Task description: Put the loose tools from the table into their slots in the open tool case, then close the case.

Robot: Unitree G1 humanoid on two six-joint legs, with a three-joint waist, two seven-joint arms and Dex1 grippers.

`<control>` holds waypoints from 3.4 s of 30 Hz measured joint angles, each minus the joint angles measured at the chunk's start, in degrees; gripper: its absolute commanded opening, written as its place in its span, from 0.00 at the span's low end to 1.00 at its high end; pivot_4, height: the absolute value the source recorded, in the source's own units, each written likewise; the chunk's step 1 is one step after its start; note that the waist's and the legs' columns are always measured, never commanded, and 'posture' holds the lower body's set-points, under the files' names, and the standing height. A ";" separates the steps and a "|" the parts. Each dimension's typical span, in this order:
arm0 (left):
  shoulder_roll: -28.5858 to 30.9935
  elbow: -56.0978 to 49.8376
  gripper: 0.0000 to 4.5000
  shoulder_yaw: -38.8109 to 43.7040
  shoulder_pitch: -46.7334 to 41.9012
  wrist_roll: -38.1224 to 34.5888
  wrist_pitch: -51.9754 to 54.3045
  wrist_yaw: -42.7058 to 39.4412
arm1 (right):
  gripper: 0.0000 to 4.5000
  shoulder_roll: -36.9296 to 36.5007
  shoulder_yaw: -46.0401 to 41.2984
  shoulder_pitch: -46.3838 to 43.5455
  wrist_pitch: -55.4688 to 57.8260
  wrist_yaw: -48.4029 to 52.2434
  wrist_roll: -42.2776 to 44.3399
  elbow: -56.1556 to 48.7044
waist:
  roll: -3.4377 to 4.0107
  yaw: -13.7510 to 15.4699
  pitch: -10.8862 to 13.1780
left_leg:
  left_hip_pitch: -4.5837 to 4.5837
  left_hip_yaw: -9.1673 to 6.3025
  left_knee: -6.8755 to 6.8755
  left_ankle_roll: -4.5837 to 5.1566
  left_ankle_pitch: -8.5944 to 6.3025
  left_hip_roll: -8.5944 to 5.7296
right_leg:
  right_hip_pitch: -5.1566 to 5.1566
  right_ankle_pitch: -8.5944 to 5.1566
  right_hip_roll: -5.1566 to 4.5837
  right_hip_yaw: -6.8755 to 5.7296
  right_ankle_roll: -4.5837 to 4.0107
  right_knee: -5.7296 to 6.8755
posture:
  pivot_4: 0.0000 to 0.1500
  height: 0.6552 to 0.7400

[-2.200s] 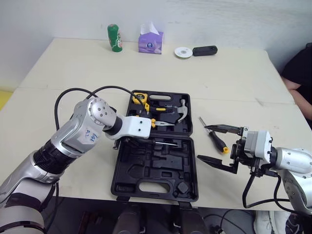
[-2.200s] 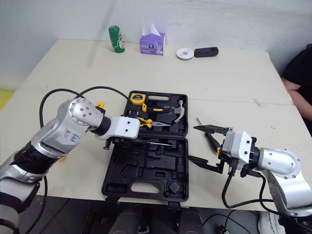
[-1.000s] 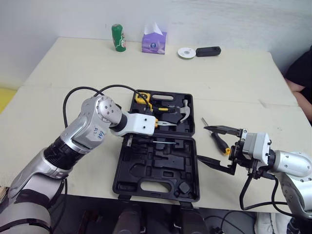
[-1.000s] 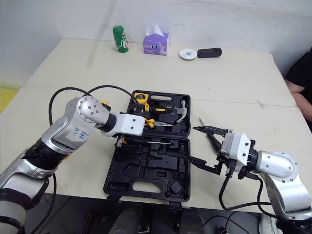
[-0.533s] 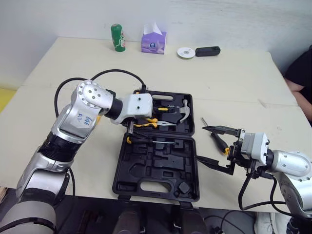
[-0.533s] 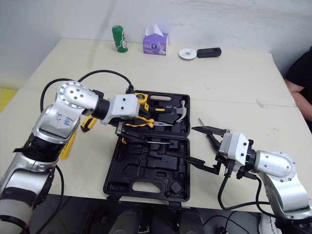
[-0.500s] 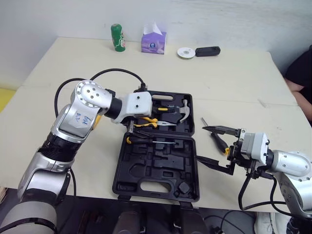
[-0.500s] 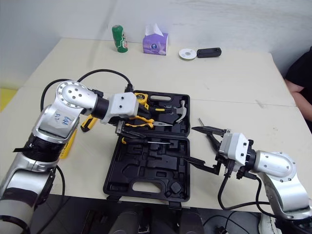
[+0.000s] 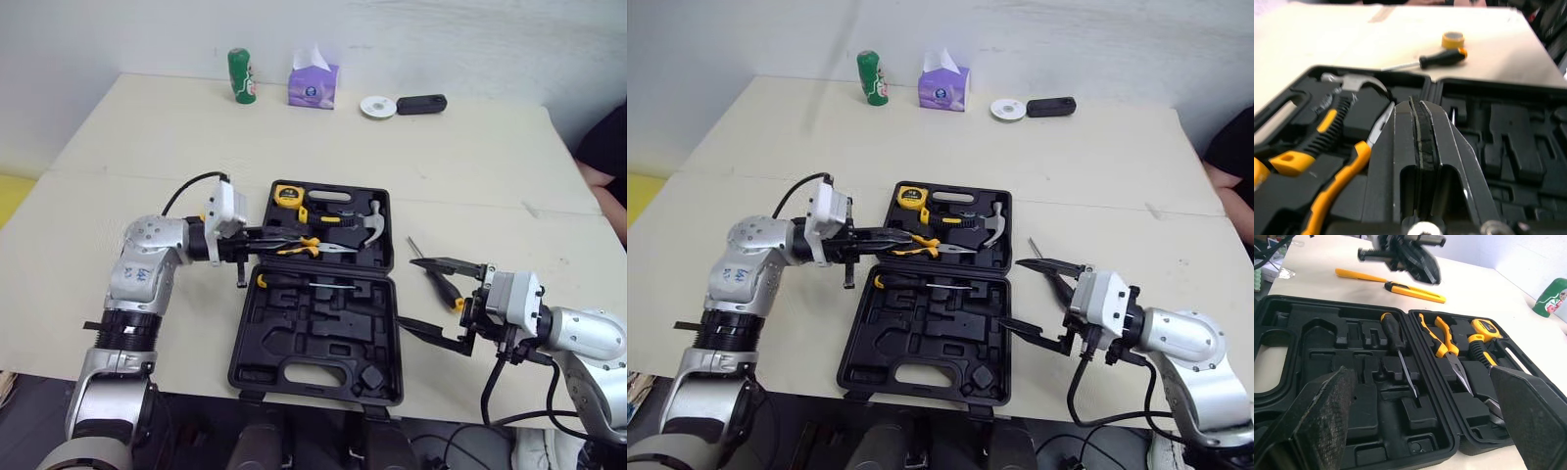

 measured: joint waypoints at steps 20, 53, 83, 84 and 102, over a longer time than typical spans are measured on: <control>1.00 1.17 0.01 -9.74 2.13 8.06 -2.44 2.08 | 1.00 -0.04 -0.09 0.68 -0.40 0.82 0.00 0.99 | 0.01 -0.11 -0.01 | 0.02 -0.04 0.00 -0.01 0.00 0.02 | 0.03 0.00 -0.07 0.00 0.00 -0.01 | 1.00 1.00; 0.05 -4.05 0.01 -19.22 -0.80 14.47 14.47 9.81 | 1.00 -0.14 -0.12 2.29 -0.20 -0.11 0.01 0.88 | 1.70 -0.03 -1.75 | 1.75 -0.63 -0.40 -0.47 -0.71 0.09 | 2.09 -0.04 -0.17 -0.34 -0.05 -1.14 | 1.00 1.00; 13.06 -5.80 0.46 7.57 10.38 -5.79 7.50 1.33 | 1.00 -1.33 -9.52 2.90 -7.80 3.21 -1.08 13.19 | 1.59 -0.02 -0.13 | 0.76 -0.80 -0.35 -0.14 -0.51 0.14 | 1.33 -0.05 -0.16 -0.76 -0.08 -1.29 | 1.00 1.00; 14.09 -5.49 0.55 8.86 11.18 -5.79 7.69 2.03 | 1.00 -1.38 -10.32 3.43 -8.48 3.37 -1.19 13.96 | 1.59 0.00 -0.11 | 0.76 -0.81 -0.37 -0.14 -0.51 0.14 | 1.33 -0.05 -0.16 -0.76 -0.08 -1.29 | 1.00 1.00; 22.75 28.70 0.98 42.48 36.49 -2.06 -17.81 21.85 | 1.00 1.29 -32.62 14.88 -30.62 -6.08 -4.45 52.91 | 1.67 -1.41 -0.05 | 0.93 -0.69 -1.39 -0.63 -0.73 0.09 | 1.19 -0.09 -0.17 -0.76 -0.15 -1.68 | 1.00 1.00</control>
